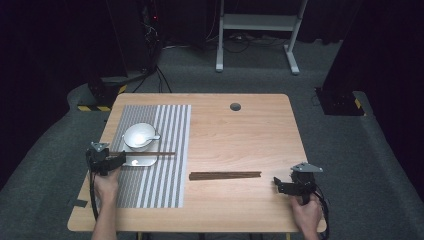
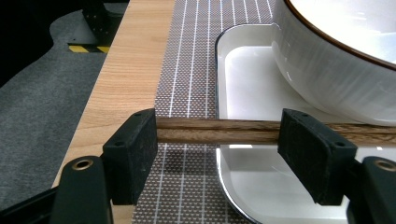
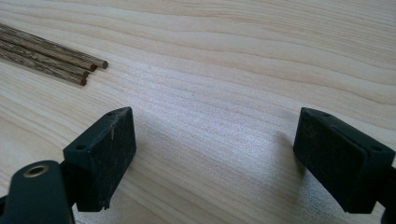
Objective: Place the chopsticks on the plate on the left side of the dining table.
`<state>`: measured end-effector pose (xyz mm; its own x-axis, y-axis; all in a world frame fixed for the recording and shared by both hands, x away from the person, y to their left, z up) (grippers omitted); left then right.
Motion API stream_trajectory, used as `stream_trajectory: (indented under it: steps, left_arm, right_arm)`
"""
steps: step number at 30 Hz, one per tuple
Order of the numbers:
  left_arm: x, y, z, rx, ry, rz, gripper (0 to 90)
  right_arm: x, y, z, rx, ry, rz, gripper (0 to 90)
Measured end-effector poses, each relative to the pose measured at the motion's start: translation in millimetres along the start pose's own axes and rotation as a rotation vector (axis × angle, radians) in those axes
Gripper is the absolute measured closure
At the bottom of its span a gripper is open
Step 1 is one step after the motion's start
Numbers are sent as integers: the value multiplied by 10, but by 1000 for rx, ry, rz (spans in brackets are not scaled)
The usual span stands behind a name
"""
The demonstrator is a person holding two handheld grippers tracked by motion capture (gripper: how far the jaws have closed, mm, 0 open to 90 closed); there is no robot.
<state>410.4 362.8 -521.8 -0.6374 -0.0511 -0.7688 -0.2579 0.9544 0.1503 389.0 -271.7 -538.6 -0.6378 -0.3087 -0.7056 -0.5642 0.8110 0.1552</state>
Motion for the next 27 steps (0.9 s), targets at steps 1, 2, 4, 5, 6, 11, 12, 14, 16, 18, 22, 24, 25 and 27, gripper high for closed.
stream_trajectory:
  steps: [1, 2, 4, 5, 6, 11, 12, 14, 16, 18, 22, 24, 25, 27]
  left_arm:
    - [1, 4, 3, 2, 0, -3, 284]
    - [1, 7, 4, 5, 1, -5, 284]
    - [4, 7, 3, 10, 7, -11, 286]
    - [7, 2, -1, 12, 10, -10, 286]
    - [10, -3, -8, 13, 10, -8, 286]
    - [10, -32, -60, 39, 1, -6, 286]
    - [6, -40, -74, 45, -5, -5, 286]
    - [0, -60, -104, 57, -12, -1, 286]
    - [-5, -80, -131, 70, -17, 4, 286]
    - [-9, -99, -151, 79, -22, 9, 287]
    - [-9, -130, -186, 98, -22, 15, 287]
    - [-10, -151, -210, 107, -28, 22, 287]
    - [-11, -156, -216, 110, -28, 26, 286]
    - [-13, -172, -225, 117, -28, 27, 287]
  right_arm:
    - [0, 0, 0, 0, 0, 0, 128]
    - [0, 1, 0, 1, 0, 1, 128]
    - [0, 0, 0, 0, 0, 0, 128]
    - [0, 0, 0, 0, 0, 0, 129]
    - [0, 0, 0, 0, 0, 0, 128]
    - [2, 2, -1, 0, 1, 1, 128]
    - [2, 2, -1, 0, 1, 0, 129]
    - [2, 2, -1, 0, 1, 0, 128]
    - [2, 2, -1, 0, 1, 0, 128]
    - [2, 2, -1, 0, 1, 0, 128]
    - [2, 2, -2, 0, 1, 0, 128]
    - [2, 2, -2, 0, 1, 0, 128]
    - [2, 2, -2, 0, 1, 0, 128]
    - [2, 2, -2, 0, 1, -1, 128]
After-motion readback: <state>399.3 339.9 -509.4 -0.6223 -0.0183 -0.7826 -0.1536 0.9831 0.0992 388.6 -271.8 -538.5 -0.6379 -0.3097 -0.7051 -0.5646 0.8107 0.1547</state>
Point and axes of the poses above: each handheld gripper's, and its own axes: z roughly forward along the jaws, x roughly out of its underside, y roughly to its left, the point moved 2 cm from there along z, roughly forward along the jaws, and after that the axes turned 13 degrees about -x, right-handed, at the moved point
